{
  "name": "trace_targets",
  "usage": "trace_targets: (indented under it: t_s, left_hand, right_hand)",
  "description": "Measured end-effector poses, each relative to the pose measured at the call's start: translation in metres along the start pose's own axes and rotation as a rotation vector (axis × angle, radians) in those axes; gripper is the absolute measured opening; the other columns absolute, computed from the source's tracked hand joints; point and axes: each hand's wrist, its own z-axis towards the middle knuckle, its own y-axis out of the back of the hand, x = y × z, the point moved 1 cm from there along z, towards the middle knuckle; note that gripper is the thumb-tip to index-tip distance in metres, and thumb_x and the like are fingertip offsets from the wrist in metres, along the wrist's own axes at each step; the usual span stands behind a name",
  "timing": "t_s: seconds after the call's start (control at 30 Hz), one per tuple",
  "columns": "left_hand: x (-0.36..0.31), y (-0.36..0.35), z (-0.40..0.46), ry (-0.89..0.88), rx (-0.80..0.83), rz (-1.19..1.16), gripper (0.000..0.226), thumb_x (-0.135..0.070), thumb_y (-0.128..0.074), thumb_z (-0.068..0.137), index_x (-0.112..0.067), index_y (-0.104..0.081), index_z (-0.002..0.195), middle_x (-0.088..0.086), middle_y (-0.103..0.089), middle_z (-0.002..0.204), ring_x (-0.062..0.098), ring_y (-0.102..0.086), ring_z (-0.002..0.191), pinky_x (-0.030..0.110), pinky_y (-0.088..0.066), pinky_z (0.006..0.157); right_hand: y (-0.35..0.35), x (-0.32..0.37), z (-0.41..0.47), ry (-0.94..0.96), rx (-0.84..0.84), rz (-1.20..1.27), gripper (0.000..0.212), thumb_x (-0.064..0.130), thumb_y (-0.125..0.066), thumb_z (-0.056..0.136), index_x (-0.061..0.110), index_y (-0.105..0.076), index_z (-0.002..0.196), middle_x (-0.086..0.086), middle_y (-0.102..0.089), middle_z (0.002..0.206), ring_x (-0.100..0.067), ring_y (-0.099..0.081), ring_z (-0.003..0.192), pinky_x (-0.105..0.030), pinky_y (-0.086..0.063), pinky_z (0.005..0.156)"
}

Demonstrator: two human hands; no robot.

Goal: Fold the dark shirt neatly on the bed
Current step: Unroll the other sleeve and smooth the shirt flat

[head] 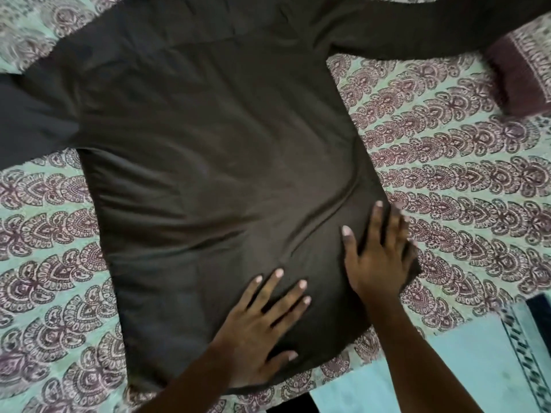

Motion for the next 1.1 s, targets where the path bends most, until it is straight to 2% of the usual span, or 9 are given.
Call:
trace_targets:
  t_s: [0.13, 0.2, 0.33, 0.53, 0.63, 0.73, 0.9, 0.97, 1.1]
  left_hand:
    - [-0.01, -0.007, -0.008, -0.029, -0.106, 0.02, 0.07, -0.055, -0.046, 0.102, -0.026, -0.029, 0.164, 0.0, -0.011, 0.175, 0.026, -0.015, 0.161, 0.051, -0.023, 0.125]
    - [0.009, -0.004, -0.014, 0.26, -0.223, -0.01, 0.066, -0.052, -0.045, 0.102, -0.025, -0.035, 0.162, 0.002, -0.015, 0.175, 0.027, -0.018, 0.16, 0.053, -0.032, 0.121]
    - [0.045, -0.002, -0.048, 0.823, -0.256, -0.056, 0.077, -0.062, -0.039, 0.098, -0.027, -0.024, 0.165, 0.002, -0.009, 0.176, 0.032, -0.012, 0.161, 0.056, -0.02, 0.125]
    - [-0.023, -0.031, -0.114, 0.803, -0.087, -0.047, 0.089, -0.073, -0.039, 0.092, -0.032, -0.015, 0.167, -0.004, 0.0, 0.176, 0.031, -0.009, 0.162, 0.065, -0.018, 0.122]
    - [-0.054, -0.035, -0.129, 0.876, -0.077, -0.099, 0.093, -0.078, -0.045, 0.087, -0.034, -0.021, 0.165, -0.005, -0.004, 0.176, 0.032, -0.011, 0.161, 0.069, -0.018, 0.12]
    - [-0.04, -0.018, -0.105, 0.933, -0.248, -0.145, 0.084, -0.073, -0.047, 0.088, -0.032, -0.037, 0.16, 0.002, -0.014, 0.175, 0.035, -0.02, 0.158, 0.064, -0.023, 0.12]
    - [0.058, 0.005, -0.037, 0.905, -0.447, -0.089, 0.081, -0.073, -0.044, 0.095, -0.035, -0.025, 0.163, 0.002, -0.008, 0.176, 0.033, -0.011, 0.161, 0.058, -0.021, 0.124]
    - [0.084, 0.006, -0.02, 0.897, -0.419, -0.062, 0.08, -0.075, -0.04, 0.095, -0.038, -0.021, 0.164, 0.0, -0.009, 0.176, 0.032, -0.011, 0.161, 0.059, -0.018, 0.125]
    - [0.066, -0.006, -0.039, 1.006, -0.365, -0.038, 0.075, -0.07, -0.037, 0.1, -0.039, -0.018, 0.165, -0.003, -0.008, 0.176, 0.029, -0.011, 0.161, 0.056, -0.017, 0.127]
  right_hand:
    - [0.006, 0.014, -0.001, -0.069, -0.024, 0.096, 0.083, 0.067, -0.025, 0.104, 0.016, -0.012, 0.167, -0.017, -0.004, 0.174, -0.042, -0.001, 0.16, -0.062, -0.008, 0.127]
    - [0.007, 0.048, -0.001, 0.174, -0.086, 0.074, 0.075, 0.06, -0.033, 0.106, 0.019, -0.017, 0.167, -0.011, -0.005, 0.175, -0.037, -0.001, 0.161, -0.059, -0.008, 0.126]
    - [-0.014, 0.081, -0.023, 0.642, 0.084, -0.013, 0.077, 0.074, -0.03, 0.1, 0.038, -0.01, 0.166, 0.004, 0.001, 0.176, -0.027, 0.001, 0.162, -0.06, -0.012, 0.127]
    - [-0.007, -0.025, -0.085, 0.038, 0.049, 0.079, 0.103, 0.086, -0.028, 0.092, 0.02, -0.003, 0.167, -0.008, -0.001, 0.175, -0.032, -0.007, 0.161, -0.063, -0.017, 0.125]
    - [0.002, -0.027, -0.091, -0.11, 0.082, 0.082, 0.11, 0.091, -0.012, 0.088, 0.014, -0.005, 0.166, -0.018, -0.003, 0.174, -0.042, -0.004, 0.16, -0.069, -0.012, 0.124]
    - [0.009, 0.008, -0.07, 0.041, -0.041, 0.014, 0.085, 0.073, -0.022, 0.102, 0.018, -0.018, 0.166, -0.022, -0.011, 0.172, -0.044, -0.008, 0.159, -0.068, -0.008, 0.124]
    - [-0.016, 0.103, -0.003, 0.673, 0.001, -0.004, 0.062, 0.063, -0.027, 0.106, 0.04, -0.023, 0.164, -0.006, -0.006, 0.176, -0.035, -0.003, 0.161, -0.067, -0.003, 0.124]
    - [-0.022, 0.116, 0.021, 0.685, 0.068, -0.026, 0.063, 0.072, -0.026, 0.102, 0.051, -0.02, 0.161, 0.001, -0.002, 0.176, -0.031, -0.001, 0.162, -0.068, -0.002, 0.125]
    - [-0.01, 0.069, 0.033, 0.42, 0.068, -0.004, 0.071, 0.084, -0.022, 0.095, 0.058, -0.007, 0.159, 0.007, 0.002, 0.176, -0.027, -0.001, 0.162, -0.065, -0.006, 0.124]
